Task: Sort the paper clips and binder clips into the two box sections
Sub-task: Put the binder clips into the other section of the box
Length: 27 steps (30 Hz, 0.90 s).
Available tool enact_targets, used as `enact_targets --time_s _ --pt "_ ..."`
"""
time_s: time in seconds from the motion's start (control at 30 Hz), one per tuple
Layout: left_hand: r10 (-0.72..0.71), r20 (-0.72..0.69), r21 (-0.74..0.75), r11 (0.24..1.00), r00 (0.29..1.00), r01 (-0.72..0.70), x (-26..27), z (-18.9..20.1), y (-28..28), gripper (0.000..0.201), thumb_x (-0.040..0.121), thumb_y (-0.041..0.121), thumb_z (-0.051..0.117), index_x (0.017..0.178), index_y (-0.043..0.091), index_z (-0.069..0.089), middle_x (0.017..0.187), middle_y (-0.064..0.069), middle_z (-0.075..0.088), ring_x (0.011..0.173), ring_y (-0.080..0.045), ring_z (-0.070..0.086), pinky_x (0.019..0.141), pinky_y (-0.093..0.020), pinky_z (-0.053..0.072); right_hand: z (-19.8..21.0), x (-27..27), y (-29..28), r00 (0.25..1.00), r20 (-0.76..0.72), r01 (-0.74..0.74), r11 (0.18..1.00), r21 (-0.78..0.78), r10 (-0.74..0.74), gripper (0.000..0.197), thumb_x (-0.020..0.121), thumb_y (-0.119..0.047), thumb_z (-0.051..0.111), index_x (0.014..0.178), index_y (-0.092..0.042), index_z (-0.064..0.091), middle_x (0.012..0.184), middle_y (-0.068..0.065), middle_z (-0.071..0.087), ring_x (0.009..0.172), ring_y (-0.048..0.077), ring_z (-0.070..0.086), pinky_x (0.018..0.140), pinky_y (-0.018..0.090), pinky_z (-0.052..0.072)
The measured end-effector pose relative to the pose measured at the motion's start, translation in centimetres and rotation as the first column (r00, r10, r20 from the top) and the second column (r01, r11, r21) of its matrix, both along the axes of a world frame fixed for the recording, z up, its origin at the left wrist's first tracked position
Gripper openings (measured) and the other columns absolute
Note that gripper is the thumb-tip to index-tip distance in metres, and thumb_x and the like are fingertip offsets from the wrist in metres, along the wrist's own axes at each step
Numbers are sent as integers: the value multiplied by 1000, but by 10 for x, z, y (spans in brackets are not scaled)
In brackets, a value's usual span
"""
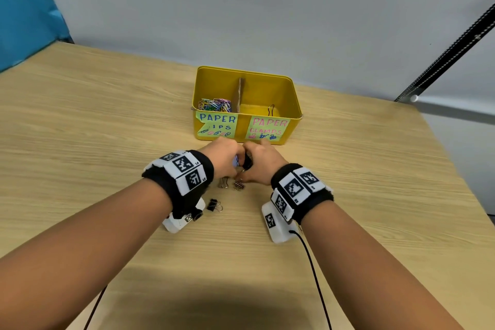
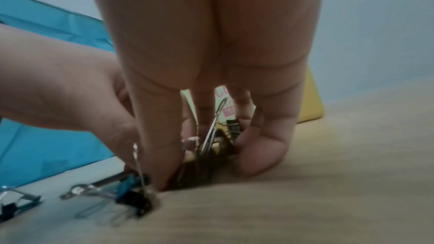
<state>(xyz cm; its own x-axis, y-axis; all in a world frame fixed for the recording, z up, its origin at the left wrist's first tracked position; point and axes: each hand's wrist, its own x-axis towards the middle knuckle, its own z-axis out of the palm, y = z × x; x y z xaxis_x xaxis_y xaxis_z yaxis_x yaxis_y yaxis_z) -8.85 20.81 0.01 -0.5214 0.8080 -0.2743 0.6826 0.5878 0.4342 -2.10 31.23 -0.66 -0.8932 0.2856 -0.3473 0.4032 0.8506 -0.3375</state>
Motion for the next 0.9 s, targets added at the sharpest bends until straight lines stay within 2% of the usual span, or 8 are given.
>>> enact_targets --time_s 0.07,0.17,0.37,0.43,0.53,0.67,0.77,0.9 --pt "12 22 26 1000 1000 -12 -2 1 -5 25 76 8 66 100 11 67 98 -7 62 91 -19 52 76 -25 40 0 -1 -4 999 -18 -34 999 18 35 37 77 -22 69 110 -9 60 115 16 60 110 27 47 88 28 39" --pt "32 57 33 999 998 -34 -5 2 -14 26 76 6 65 101 12 68 91 -1 53 87 -15 46 73 -23 37 0 4 -1 999 -24 -46 999 13 46 29 78 -14 66 108 -12 64 115 13 58 110 25 52 81 23 37" --pt "96 122 94 990 988 -108 -6 14 -27 24 74 10 71 97 16 69 74 13 49 78 -12 48 72 -24 43 15 25 14 997 -66 40 987 -153 -51 28 75 -8 69 100 -19 68 105 5 63 91 16 56 79 23 47" --pt "83 150 163 981 985 -107 -4 31 -26 23 75 10 71 95 20 67 74 16 48 70 -5 48 62 -18 41 34 29 18 981 -146 77 953 -293 -124 28 75 -5 70 98 -21 67 97 4 63 81 17 61 77 28 55" --pt "76 148 317 941 986 -121 -7 64 -14 22 77 10 70 97 19 66 79 12 53 68 0 47 60 -13 38 69 24 28 925 -309 77 905 -418 -221 29 77 -4 71 98 -23 66 97 3 66 69 13 63 69 26 58" --pt "181 42 486 856 983 -178 -21 94 21 26 76 11 65 101 14 70 85 -1 61 77 -15 53 55 -15 35 90 -3 46 775 -538 136 920 -368 -330 31 73 -3 68 98 -20 68 88 1 66 74 17 62 81 36 57" --pt "234 48 493 840 971 -226 -31 93 47 32 80 10 59 112 11 66 108 -11 68 102 -25 60 74 -21 40 86 -23 51 719 -593 240 930 -278 -363 33 75 -7 65 106 -17 68 93 3 67 87 19 63 90 34 52" --pt "175 102 373 906 979 -200 -40 78 52 38 88 10 54 125 16 57 123 -11 63 111 -26 60 93 -28 45 75 -28 55 785 -513 270 937 -222 -348 38 80 -10 62 116 -22 63 120 6 65 112 20 59 97 27 46"
